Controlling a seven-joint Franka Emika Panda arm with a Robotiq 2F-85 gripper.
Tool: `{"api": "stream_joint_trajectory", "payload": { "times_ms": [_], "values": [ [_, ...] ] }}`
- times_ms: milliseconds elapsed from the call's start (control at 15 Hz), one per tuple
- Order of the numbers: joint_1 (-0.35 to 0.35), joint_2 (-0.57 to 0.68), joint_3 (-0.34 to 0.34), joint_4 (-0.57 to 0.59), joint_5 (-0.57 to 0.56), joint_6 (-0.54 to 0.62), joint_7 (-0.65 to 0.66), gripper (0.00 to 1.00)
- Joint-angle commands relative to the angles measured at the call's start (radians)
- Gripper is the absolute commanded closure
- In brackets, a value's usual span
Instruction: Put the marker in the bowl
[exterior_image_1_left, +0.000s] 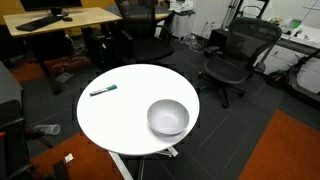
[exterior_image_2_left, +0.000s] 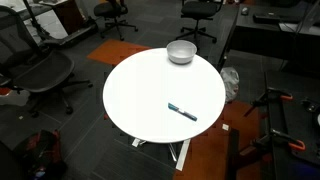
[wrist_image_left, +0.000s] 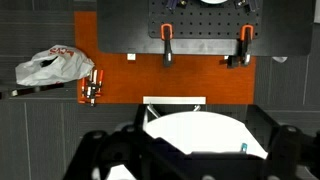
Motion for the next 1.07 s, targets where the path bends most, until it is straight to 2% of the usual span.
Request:
{"api": "stream_joint_trajectory", "payload": {
  "times_ms": [0,400,733,1000],
  "values": [
    [0.001,0.0,-0.001,0.001,0.0,-0.002,0.001,0.0],
    [0.004,-0.003,0.006,-0.006,0.004,0.008,0.011,0.0],
    [0.035,-0.048,0.054,-0.071,0.043,0.073,0.053,0.0],
    [0.056,-0.071,0.11,-0.143,0.088,0.15,0.141,0.0]
  ]
}}
